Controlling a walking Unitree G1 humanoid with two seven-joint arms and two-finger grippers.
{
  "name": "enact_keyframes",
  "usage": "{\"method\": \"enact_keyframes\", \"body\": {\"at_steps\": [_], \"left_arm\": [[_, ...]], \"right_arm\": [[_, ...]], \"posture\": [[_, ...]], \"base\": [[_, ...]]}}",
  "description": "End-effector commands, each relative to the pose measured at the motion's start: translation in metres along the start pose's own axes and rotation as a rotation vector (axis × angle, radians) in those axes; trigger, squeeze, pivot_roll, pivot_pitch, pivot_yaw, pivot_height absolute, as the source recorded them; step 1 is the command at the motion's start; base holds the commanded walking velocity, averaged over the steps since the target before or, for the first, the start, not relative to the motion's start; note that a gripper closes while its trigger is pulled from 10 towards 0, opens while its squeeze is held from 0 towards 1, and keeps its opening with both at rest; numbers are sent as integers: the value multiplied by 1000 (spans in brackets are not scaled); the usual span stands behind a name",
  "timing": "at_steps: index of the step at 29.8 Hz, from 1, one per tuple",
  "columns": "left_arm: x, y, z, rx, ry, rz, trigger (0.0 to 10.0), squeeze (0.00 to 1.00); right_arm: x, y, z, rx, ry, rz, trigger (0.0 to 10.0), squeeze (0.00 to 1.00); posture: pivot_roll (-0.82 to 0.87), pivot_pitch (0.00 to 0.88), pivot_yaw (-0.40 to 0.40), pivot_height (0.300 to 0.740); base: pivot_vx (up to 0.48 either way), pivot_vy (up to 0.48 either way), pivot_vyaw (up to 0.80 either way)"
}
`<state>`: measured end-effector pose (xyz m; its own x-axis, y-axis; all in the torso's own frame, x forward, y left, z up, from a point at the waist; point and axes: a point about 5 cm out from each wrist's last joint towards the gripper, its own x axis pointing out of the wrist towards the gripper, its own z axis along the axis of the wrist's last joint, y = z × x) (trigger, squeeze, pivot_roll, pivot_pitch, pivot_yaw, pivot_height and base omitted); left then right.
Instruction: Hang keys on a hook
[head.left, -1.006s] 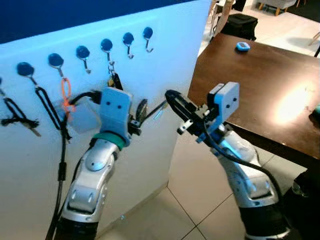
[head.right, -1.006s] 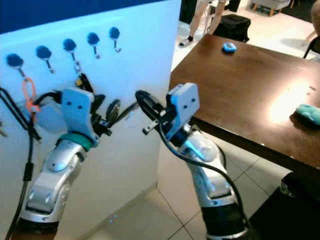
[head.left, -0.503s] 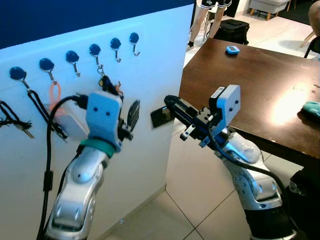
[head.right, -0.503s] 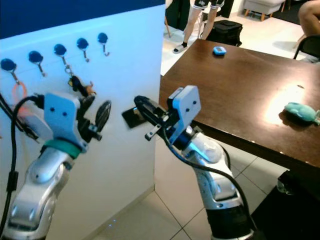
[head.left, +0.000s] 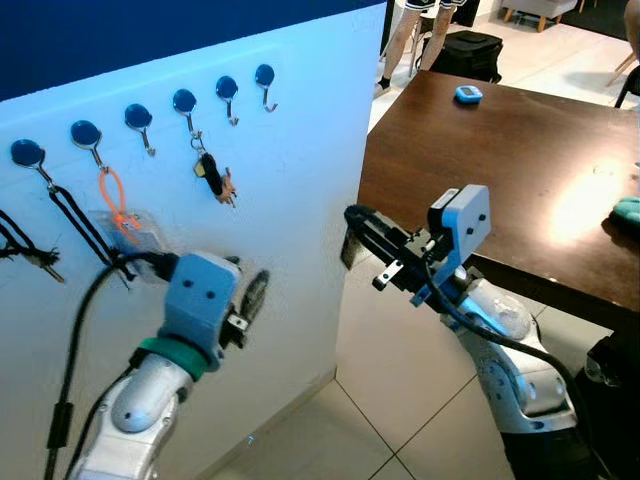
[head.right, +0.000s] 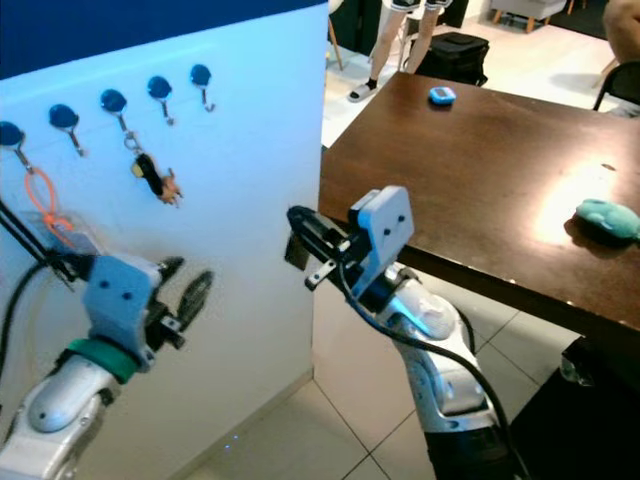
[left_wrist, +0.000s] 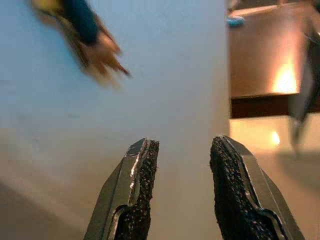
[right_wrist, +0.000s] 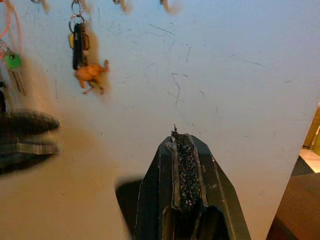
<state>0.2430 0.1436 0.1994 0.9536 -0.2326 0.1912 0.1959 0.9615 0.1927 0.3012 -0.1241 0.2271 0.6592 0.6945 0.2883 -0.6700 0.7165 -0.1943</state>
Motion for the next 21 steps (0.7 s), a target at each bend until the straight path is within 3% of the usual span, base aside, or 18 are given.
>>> {"method": "enact_keyframes", "body": {"at_steps": [1,6,14,19,21], "left_arm": [[-3,4,7,-2,-18,30,10000,0],[-16,10,22,22,-55,47,10000,0],[-33,26,38,87,-69,34,10000,0],[-33,30,43,98,-84,44,10000,0],[-29,28,46,85,-104,62,10000,0]], "right_arm": [[3,-1,16,-30,-46,22,10000,0],[-1,-11,34,-79,-76,12,10000,0],[-5,-14,40,-82,-83,19,10000,0],[5,-16,46,-52,-128,20,10000,0],[20,-15,50,-18,-168,38,10000,0]], "posture": [[-63,74,93,740],[-60,78,90,740],[-41,81,78,740],[-34,79,73,740],[-31,77,65,740]], "base": [[0,0,0],[0,0,0],[0,0,0],[0,0,0],[0,0,0]]}}
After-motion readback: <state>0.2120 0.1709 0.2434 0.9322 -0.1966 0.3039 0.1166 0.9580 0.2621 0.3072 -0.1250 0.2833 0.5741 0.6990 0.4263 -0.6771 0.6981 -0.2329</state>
